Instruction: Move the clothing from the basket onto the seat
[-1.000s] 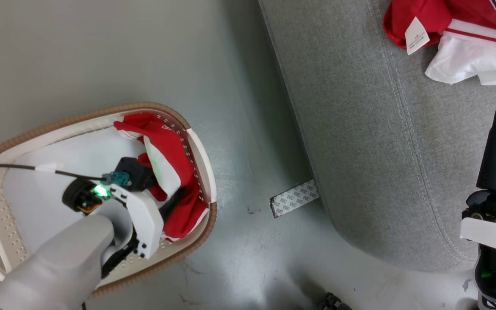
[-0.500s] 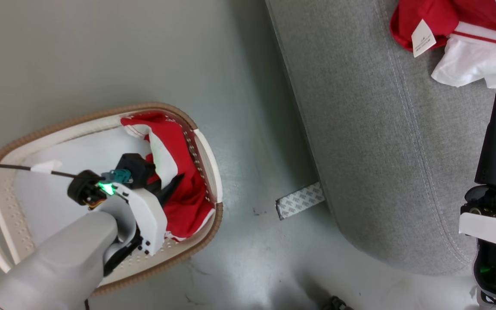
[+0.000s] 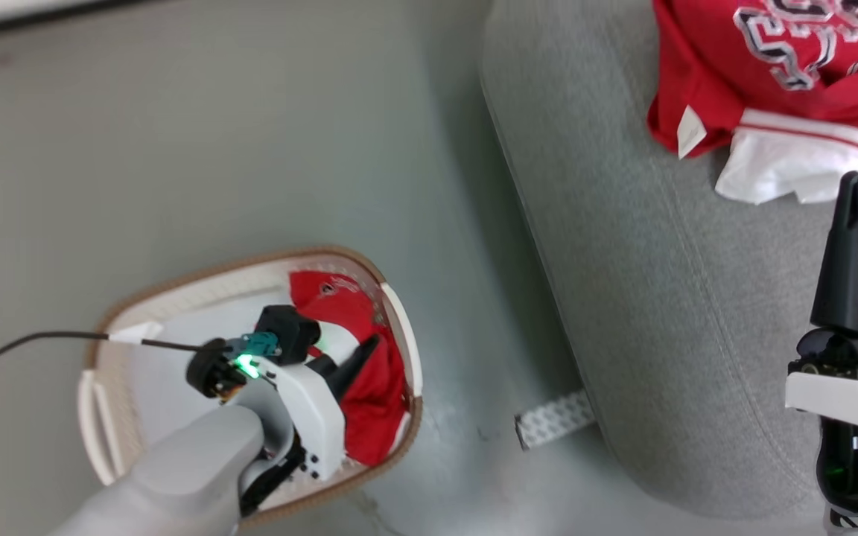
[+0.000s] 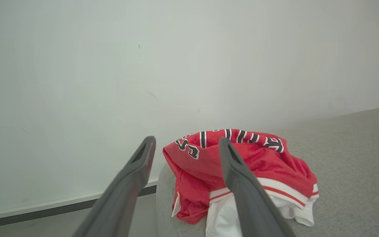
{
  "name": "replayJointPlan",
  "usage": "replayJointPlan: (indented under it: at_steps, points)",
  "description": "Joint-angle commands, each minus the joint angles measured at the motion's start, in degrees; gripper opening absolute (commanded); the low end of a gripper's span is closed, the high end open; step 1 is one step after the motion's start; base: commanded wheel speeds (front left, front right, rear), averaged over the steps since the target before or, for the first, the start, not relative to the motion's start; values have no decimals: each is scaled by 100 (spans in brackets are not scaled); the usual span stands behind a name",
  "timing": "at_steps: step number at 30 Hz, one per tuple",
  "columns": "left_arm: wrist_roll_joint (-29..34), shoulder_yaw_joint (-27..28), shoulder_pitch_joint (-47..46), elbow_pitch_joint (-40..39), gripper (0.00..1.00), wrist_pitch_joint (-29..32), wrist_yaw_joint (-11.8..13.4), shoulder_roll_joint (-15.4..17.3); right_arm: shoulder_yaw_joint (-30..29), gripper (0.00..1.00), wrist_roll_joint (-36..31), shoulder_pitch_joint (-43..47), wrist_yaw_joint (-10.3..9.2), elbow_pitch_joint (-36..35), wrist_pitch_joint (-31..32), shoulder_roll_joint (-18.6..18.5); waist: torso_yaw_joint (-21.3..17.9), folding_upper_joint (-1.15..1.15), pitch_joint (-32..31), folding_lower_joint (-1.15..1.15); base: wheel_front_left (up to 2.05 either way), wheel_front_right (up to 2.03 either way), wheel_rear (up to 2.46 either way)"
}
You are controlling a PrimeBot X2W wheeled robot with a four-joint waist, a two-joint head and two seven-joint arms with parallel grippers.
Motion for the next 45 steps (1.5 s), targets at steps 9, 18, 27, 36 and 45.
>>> replayJointPlan:
  at_steps: [9,18,27,36,45]
  points:
    - [239,854,638,-497,0,-36,8,-279,347,100,-260,234,-13,578,-9,-7,690,0,-1666,0,0,0,0]
    - [839,1557,1112,-967,0,-36,8,-498,582,100,-275,417,-13,1146,-9,-11,1166,0,-2617,0,0,0,0]
    - [1275,1925,1051,-1204,0,-37,9,-611,855,100,-210,678,-13,1552,-9,-14,1582,0,-3214,0,0,0,0]
    - [1615,2449,537,-1689,0,-37,9,-527,1312,100,-1,846,-13,1753,-9,-11,1875,0,-3410,0,0,0,0]
    - [1696,2732,185,-1785,0,-36,77,-402,1637,100,83,901,-13,1794,-9,-11,1920,0,-3424,0,0,0,0]
